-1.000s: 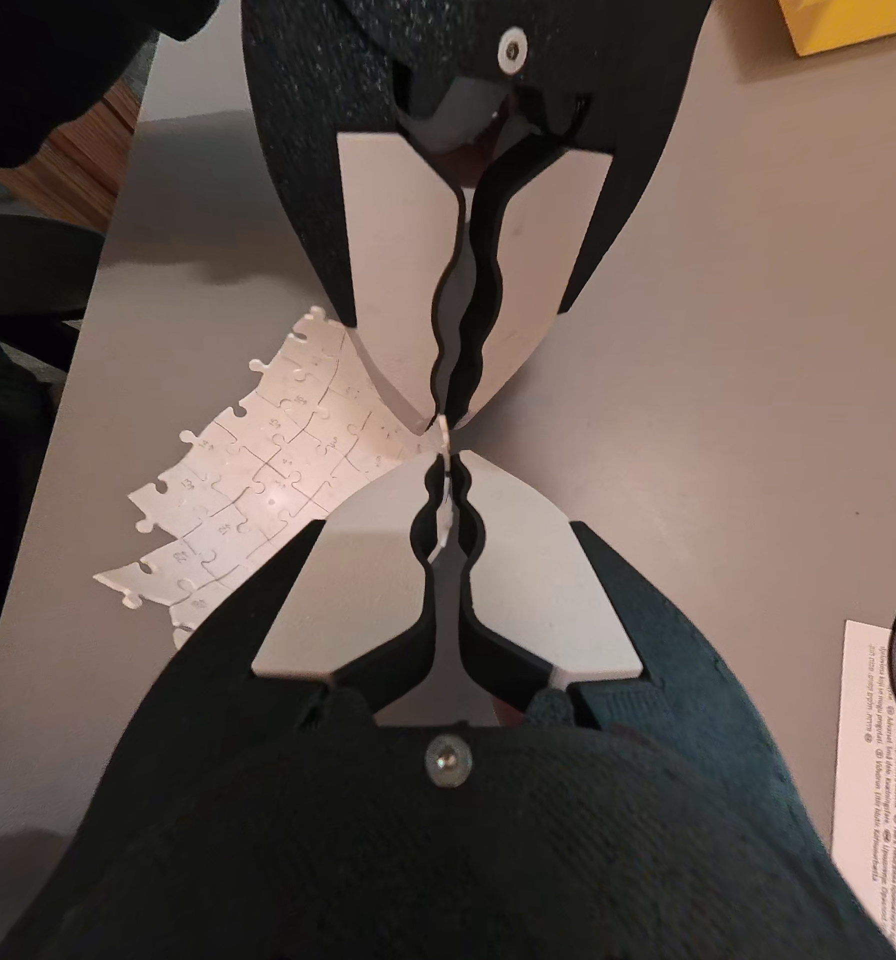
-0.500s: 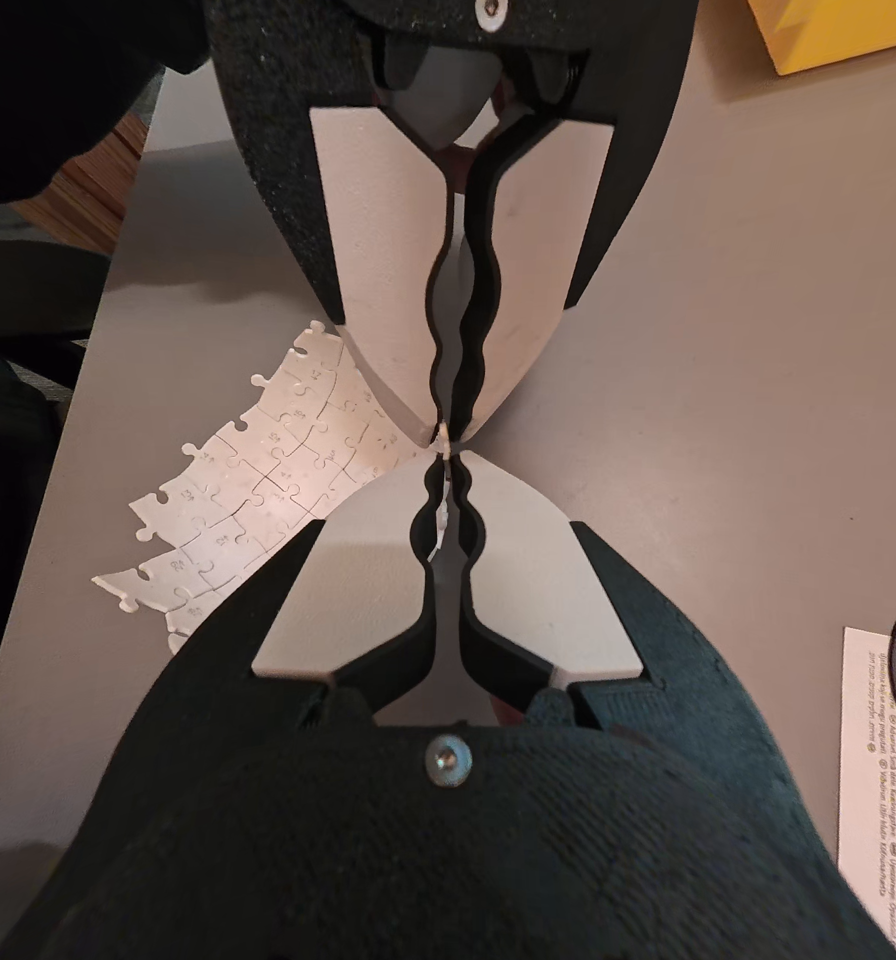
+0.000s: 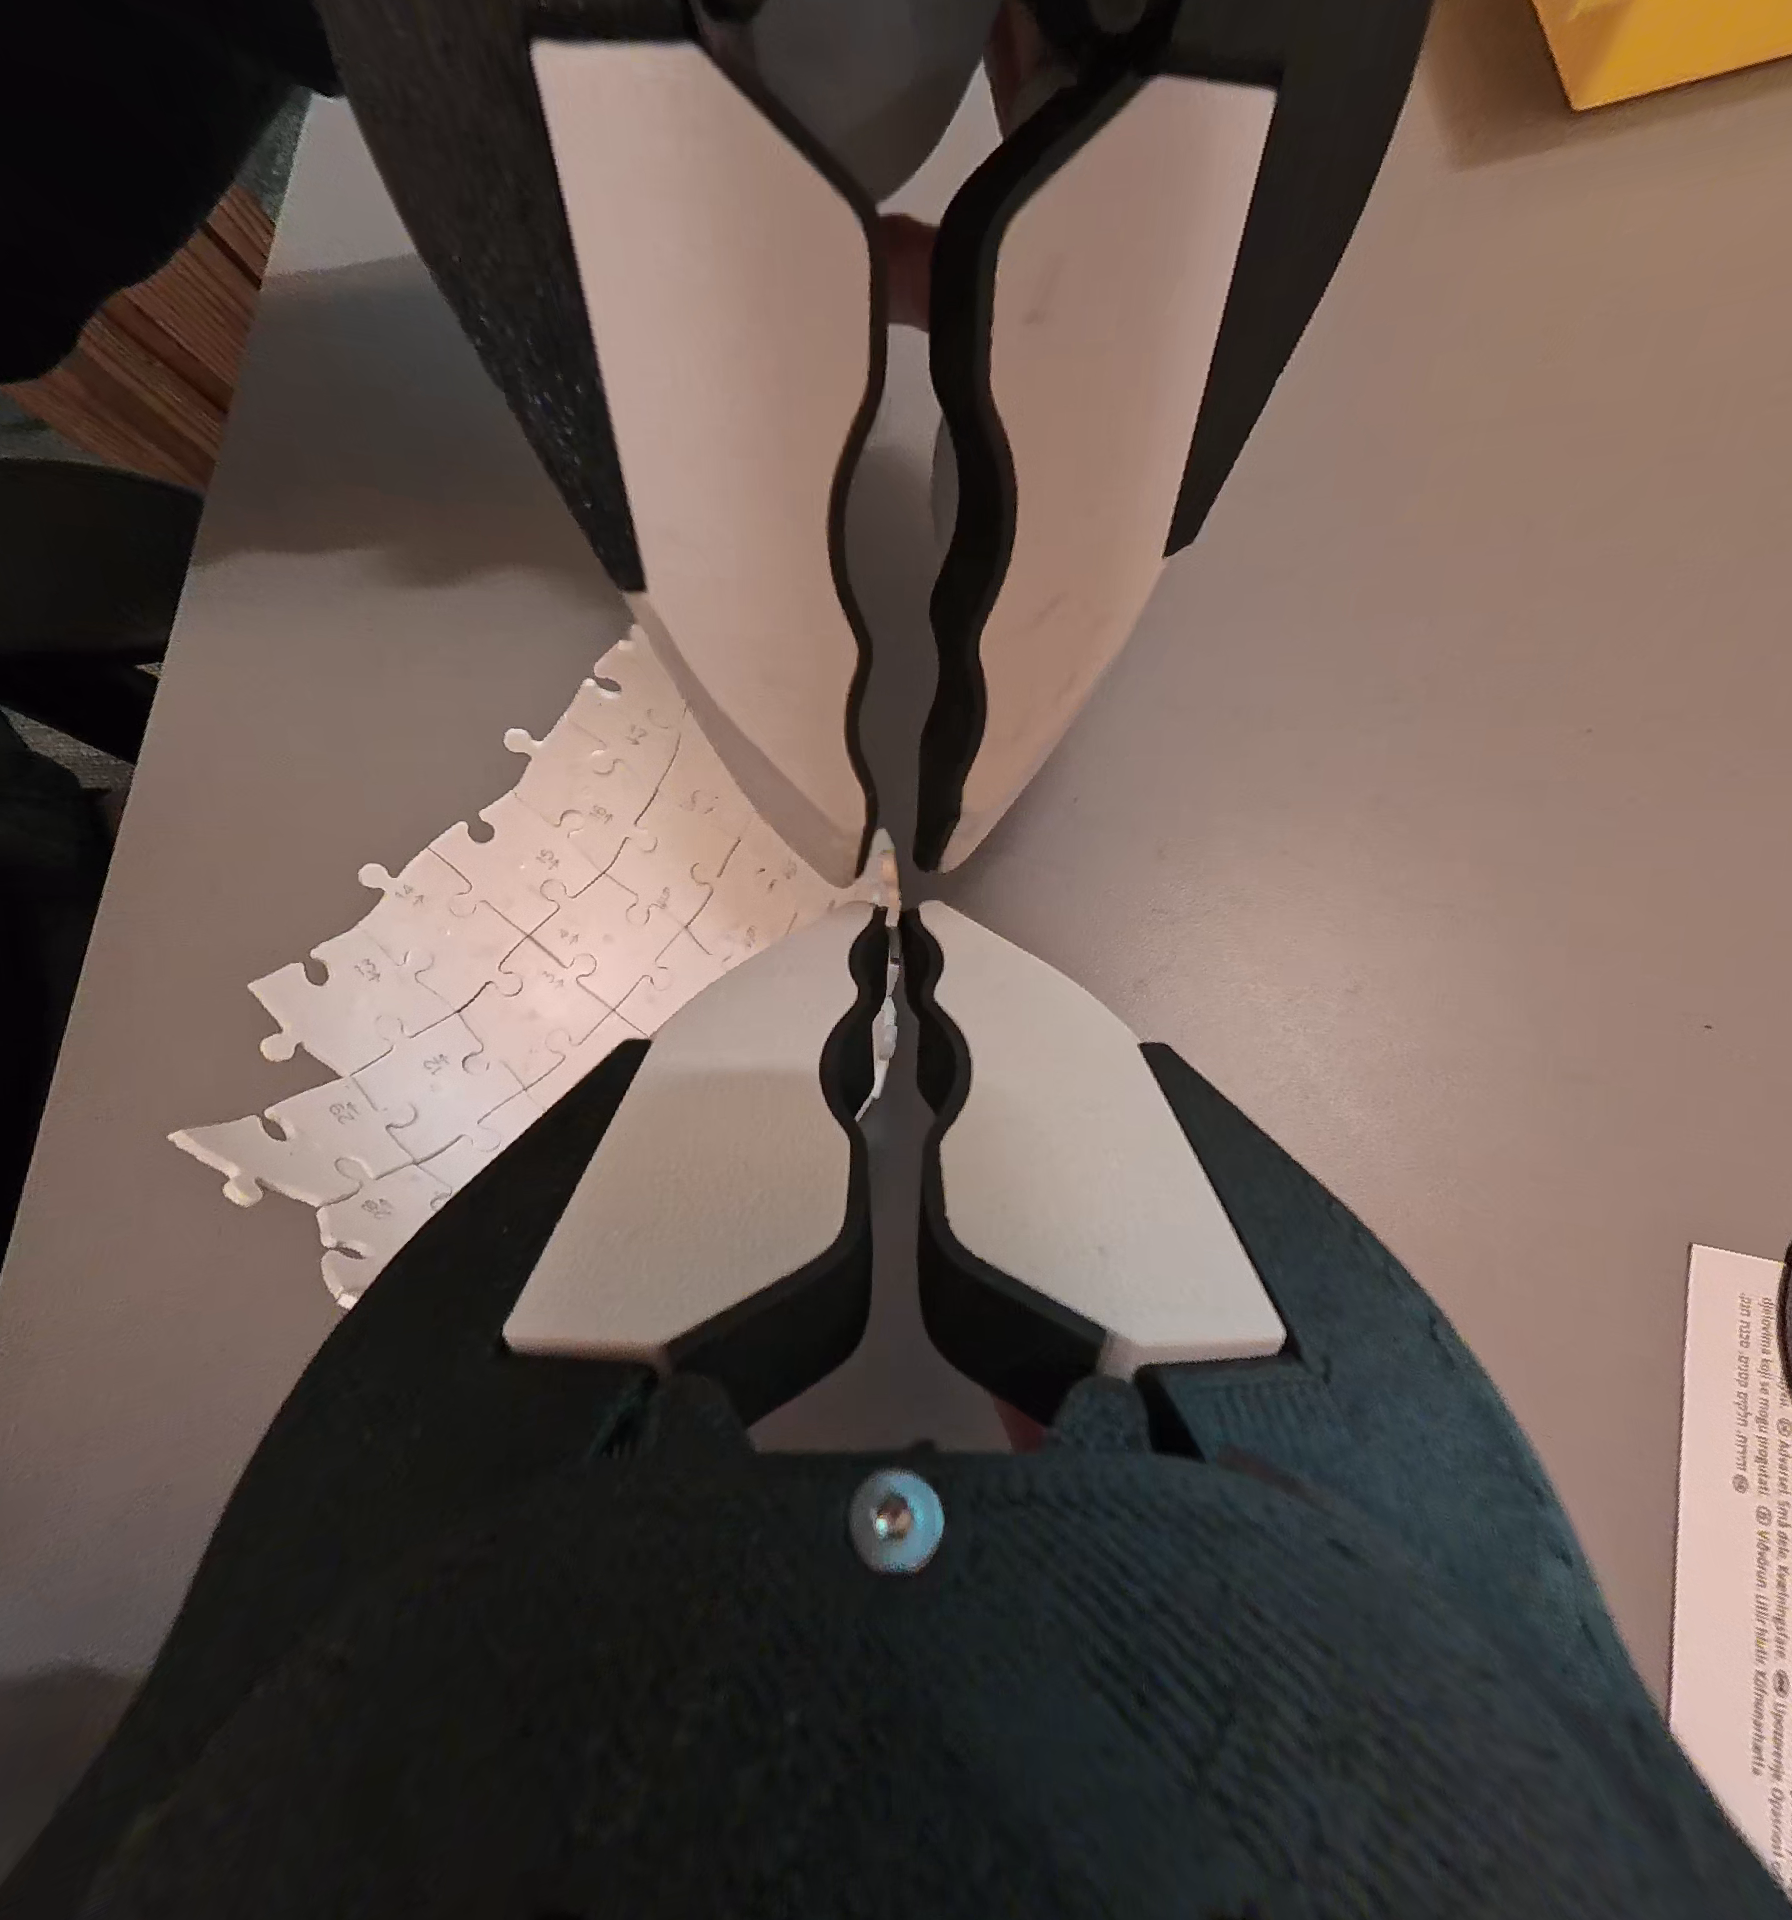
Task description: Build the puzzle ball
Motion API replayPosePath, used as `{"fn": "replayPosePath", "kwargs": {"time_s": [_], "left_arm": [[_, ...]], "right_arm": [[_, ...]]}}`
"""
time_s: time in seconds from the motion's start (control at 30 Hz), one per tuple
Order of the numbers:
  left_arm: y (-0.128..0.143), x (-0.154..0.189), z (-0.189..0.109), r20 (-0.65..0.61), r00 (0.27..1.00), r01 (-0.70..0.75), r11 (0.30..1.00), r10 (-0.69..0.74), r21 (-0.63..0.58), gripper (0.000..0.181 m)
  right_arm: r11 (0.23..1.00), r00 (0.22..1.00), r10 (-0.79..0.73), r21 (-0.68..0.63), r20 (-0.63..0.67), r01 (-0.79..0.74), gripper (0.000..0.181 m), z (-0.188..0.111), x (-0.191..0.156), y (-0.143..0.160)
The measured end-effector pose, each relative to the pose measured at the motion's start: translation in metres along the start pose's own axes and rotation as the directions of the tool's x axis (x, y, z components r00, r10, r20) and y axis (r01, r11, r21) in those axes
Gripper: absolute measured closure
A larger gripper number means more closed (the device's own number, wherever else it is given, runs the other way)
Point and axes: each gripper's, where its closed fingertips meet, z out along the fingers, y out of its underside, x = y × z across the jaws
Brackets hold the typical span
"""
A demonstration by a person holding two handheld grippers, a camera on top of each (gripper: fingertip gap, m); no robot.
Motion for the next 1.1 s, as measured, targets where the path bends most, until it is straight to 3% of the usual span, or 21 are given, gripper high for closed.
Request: {"fn": "replayPosePath", "kwargs": {"time_s": [0.27, 0.47, 0.7, 1.0, 1.1], "left_arm": [[-0.002, -0.001, 0.0, -0.012, 1.0, 0.017, 1.0, -0.017, 0.011, 0.178], [-0.007, -0.005, -0.009, 0.027, 1.0, 0.013, 0.996, -0.015, 0.084, 0.18], [-0.011, -0.008, -0.017, -0.017, 1.0, 0.029, 0.984, -0.026, 0.174, 0.18], [-0.009, 0.003, -0.018, -0.002, 1.0, -0.002, 0.993, 0.002, 0.117, 0.172], [-0.008, 0.004, -0.014, 0.013, 1.0, -0.016, 0.996, 0.015, 0.083, 0.177]], "right_arm": [[1.0, 1.0, -0.006, -0.005, -0.012, 0.006, 0.179, 0.0, 0.001, -0.001], [0.997, 0.999, 0.02, 0.079, -0.039, -0.017, 0.174, -0.007, 0.005, -0.008], [0.993, 0.998, 0.041, 0.111, -0.044, -0.036, 0.175, -0.01, 0.007, -0.011], [0.993, 0.999, 0.009, 0.119, -0.034, -0.005, 0.179, -0.009, -0.001, -0.015], [0.995, 0.999, 0.012, 0.1, -0.038, -0.008, 0.179, -0.007, -0.001, -0.013]]}}
